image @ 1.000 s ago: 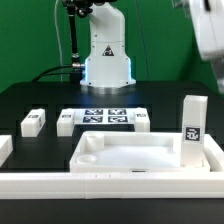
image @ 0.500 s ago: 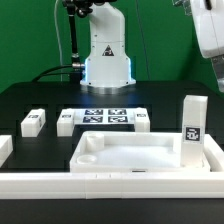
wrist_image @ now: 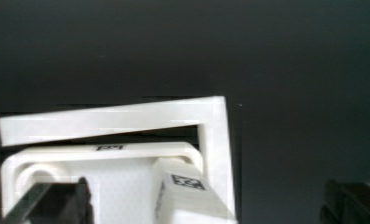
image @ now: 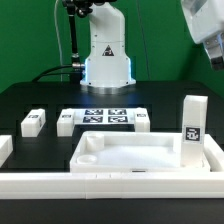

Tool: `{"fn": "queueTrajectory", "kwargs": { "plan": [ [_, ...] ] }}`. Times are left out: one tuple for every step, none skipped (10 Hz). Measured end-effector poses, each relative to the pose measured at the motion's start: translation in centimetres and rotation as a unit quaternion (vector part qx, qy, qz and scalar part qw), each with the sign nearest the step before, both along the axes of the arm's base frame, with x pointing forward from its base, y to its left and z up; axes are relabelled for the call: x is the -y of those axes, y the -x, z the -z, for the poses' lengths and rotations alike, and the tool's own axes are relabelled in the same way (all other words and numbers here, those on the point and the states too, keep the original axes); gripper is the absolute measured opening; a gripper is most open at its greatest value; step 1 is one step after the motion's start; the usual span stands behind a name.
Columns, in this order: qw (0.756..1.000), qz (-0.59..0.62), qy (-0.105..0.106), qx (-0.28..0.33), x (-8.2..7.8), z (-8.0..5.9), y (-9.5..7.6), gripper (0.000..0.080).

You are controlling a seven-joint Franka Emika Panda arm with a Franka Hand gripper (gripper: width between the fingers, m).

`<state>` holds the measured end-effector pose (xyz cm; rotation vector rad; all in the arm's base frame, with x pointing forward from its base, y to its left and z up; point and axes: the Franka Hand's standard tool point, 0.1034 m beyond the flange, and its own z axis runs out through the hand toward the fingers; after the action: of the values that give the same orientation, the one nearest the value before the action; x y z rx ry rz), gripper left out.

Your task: Assemble desk

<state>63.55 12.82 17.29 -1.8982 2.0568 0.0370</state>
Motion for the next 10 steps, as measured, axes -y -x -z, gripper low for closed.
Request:
{"fn": "queueTrajectory", "kwargs": {
  "plan": [
    [1.000, -0.010, 0.001, -0.002, -0.7, 0.3, 0.2, 0.0649],
    [0.998, -0.066, 0.016, 0.012, -0.5, 0.5, 0.1, 0.0649],
    [0.996, -0.088, 0.021, 0.018, -0.4, 0.5, 0.1, 0.0649],
    [0.990, -0.134, 0.032, 0.030, -0.4, 0.5, 0.1, 0.0649],
    [0.983, -0.172, 0.042, 0.039, -0.4, 0.6, 0.2, 0.0649],
    [0.969, -0.235, 0.059, 0.055, 0.3, 0.6, 1.4, 0.0649],
    [0.952, -0.292, 0.069, 0.068, 2.1, 0.7, 4.1, 0.0649],
    [0.930, -0.352, 0.073, 0.072, 4.2, 1.1, 6.7, 0.0649],
    [0.923, -0.372, 0.079, 0.065, 4.5, 1.7, 7.5, 0.0649],
    [0.909, -0.401, 0.086, 0.073, 4.3, 1.7, 7.3, 0.0649]
  ]
}}
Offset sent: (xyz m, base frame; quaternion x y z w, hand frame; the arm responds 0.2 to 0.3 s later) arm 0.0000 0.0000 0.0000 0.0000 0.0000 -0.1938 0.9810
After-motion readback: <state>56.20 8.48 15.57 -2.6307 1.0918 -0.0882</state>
